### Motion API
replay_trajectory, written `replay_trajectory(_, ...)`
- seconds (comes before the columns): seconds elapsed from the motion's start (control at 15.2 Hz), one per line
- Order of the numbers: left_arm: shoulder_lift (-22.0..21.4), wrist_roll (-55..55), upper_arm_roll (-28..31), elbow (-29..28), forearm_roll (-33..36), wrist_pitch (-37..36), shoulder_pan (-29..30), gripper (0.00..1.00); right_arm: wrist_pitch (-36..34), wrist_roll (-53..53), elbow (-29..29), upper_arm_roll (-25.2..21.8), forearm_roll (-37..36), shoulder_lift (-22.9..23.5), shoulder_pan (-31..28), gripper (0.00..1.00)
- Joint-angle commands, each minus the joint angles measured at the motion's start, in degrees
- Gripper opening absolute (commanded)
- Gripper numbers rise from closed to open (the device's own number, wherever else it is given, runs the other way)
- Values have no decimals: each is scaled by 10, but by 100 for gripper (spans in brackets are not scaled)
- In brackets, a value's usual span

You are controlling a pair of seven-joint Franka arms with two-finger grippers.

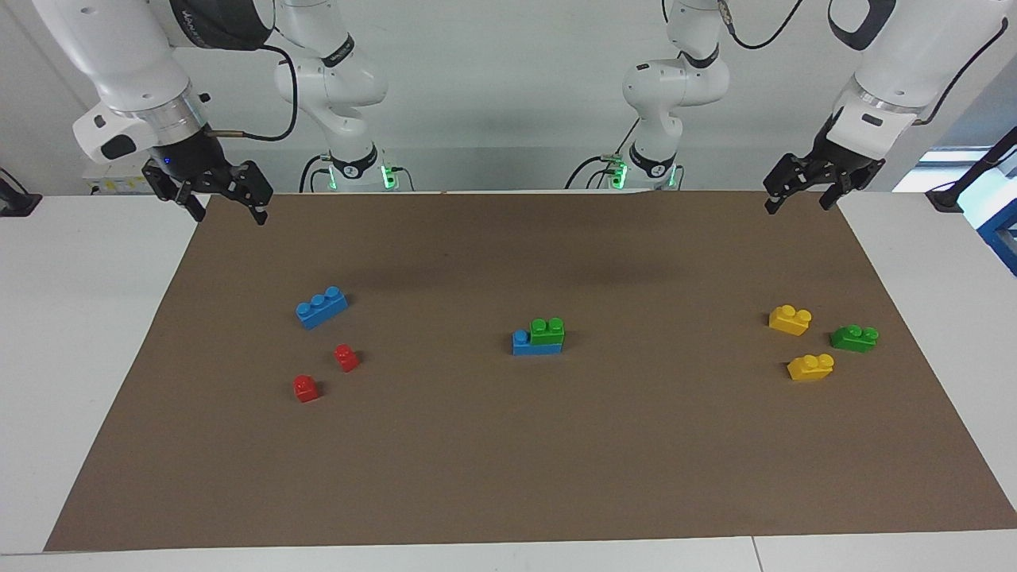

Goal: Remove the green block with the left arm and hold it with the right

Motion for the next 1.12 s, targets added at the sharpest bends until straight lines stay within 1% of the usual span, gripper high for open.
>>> replay_trajectory(0.0,2,7,2,7,4,3,-2,100,-5,3,10,3,-4,6,-7,100)
replay_trajectory(0.26,2,7,2,7,4,4,-2,100,2,-19,10,-2,6,7,-14,100)
replay_trajectory(0.39,2,6,2,7,4,2,-2,100,10,-90,21,-3,7,21,-35,100)
replay_trajectory(0.46,1,6,2,6,3,2,-3,100,10,-106,23,-5,7,24,-35,100)
replay_trajectory(0.72,-3,6,2,4,4,1,-4,100,10,-93,25,-5,-4,25,-39,100)
replay_trajectory(0.79,-4,4,3,0,4,2,-5,100,11,-83,25,-5,-5,25,-35,100)
replay_trajectory(1.05,-5,4,2,-1,4,2,-9,100,19,107,25,3,8,41,-28,100)
